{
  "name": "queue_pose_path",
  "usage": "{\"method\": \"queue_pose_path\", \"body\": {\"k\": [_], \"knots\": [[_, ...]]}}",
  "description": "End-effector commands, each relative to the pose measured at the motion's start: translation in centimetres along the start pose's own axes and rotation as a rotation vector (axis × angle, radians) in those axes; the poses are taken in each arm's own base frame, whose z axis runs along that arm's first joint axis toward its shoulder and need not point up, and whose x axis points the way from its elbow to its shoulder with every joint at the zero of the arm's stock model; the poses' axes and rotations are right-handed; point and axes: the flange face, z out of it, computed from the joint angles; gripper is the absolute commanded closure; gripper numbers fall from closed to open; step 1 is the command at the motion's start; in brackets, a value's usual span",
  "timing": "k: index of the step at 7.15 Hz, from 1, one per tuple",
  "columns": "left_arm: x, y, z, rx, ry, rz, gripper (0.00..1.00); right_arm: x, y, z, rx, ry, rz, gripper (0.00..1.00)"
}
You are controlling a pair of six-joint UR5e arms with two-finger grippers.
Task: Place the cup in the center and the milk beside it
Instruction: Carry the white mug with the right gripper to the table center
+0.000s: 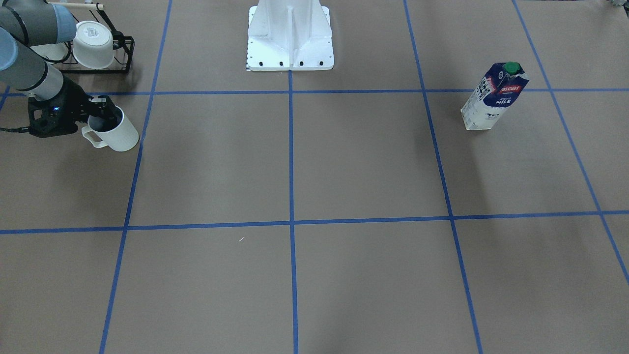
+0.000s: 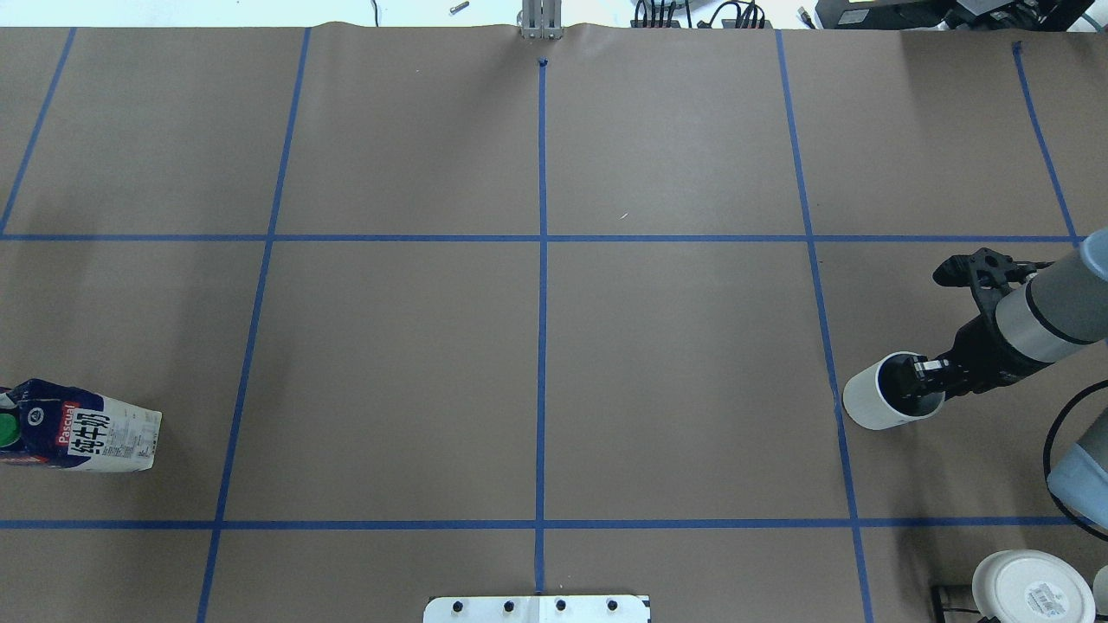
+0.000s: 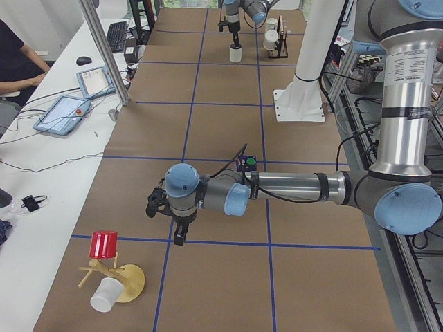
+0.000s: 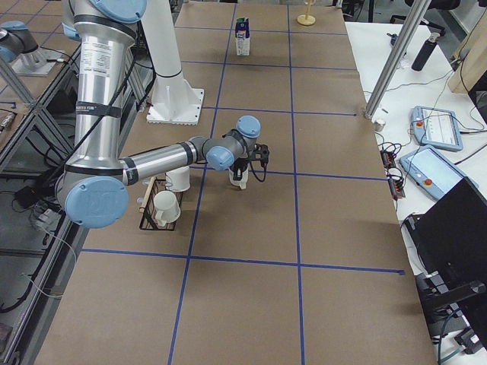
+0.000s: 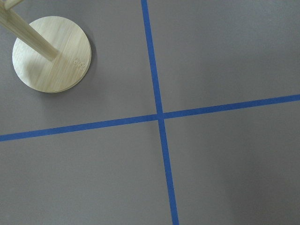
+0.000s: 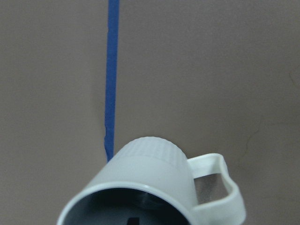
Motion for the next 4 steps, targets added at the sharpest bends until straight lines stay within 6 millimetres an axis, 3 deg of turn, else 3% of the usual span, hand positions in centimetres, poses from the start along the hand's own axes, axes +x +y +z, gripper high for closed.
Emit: {"method": "queue_pose_path", "body": {"k": [1,3,4], "knots": [[0.0,0.0,0.0,0.001,0.000,-0.001,0.01,-1.2,-0.3,-2.5,0.039,-0.038,0.005,1.00],[0.1,0.0,0.0,0.001,0.001,-0.001,0.01,-3.9,-2.8,-7.8,0.089,-0.142,0.020,1.00],[0.0,0.0,0.0,0.001,0.000,-0.001,0.01,-7.0,-5.1,-9.4,0.114,-0.188,0.025,1.00]]}}
